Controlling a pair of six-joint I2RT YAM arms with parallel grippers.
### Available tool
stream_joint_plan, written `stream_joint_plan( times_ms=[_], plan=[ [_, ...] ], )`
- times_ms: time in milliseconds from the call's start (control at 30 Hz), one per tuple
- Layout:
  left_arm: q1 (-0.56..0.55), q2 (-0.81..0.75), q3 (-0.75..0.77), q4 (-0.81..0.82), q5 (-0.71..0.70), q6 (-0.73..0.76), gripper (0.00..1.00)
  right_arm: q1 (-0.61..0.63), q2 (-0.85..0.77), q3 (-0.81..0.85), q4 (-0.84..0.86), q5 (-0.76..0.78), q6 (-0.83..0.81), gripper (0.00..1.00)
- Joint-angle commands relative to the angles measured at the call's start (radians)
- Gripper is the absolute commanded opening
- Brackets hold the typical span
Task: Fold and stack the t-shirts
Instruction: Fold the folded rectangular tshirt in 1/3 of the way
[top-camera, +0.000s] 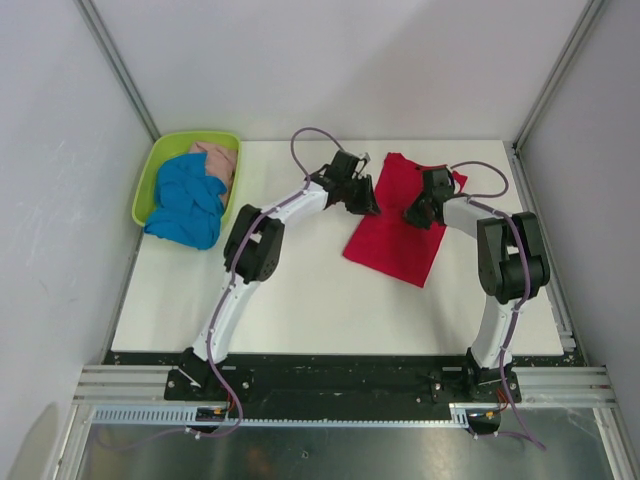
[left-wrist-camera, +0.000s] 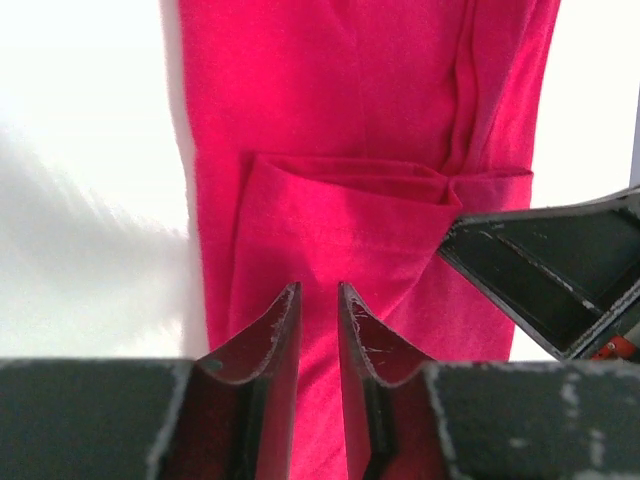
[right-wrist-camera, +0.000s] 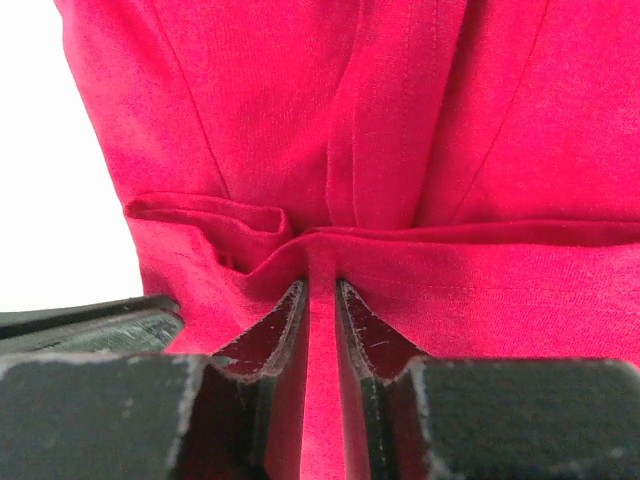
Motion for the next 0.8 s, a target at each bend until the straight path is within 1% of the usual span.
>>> stream_joint_plan(
  times_ms=[0,233,500,767],
  plan=[
    [0.025,-0.001,0.057,0.074,-0.033,-0.029,0.26,0.001,-0.035,0.037,-0.057,0.026,-0.027,0.21],
    [0.029,0.018,0.088,0.091,-0.058,-0.025,0.27,0.000,-0.039,0.038,-0.067,0.026,-0.038,0.22],
    [0.030,0.041,0.101,0.096,-0.045,0.029,0.28,0.010,-0.102,0.052,-0.064,0.032,-0.052,0.22],
    [0.028,0.063,0.107,0.097,-0.040,0.042,0.30,0.026,-0.040,0.112,-0.064,0.029,-0.068,0.22]
  ],
)
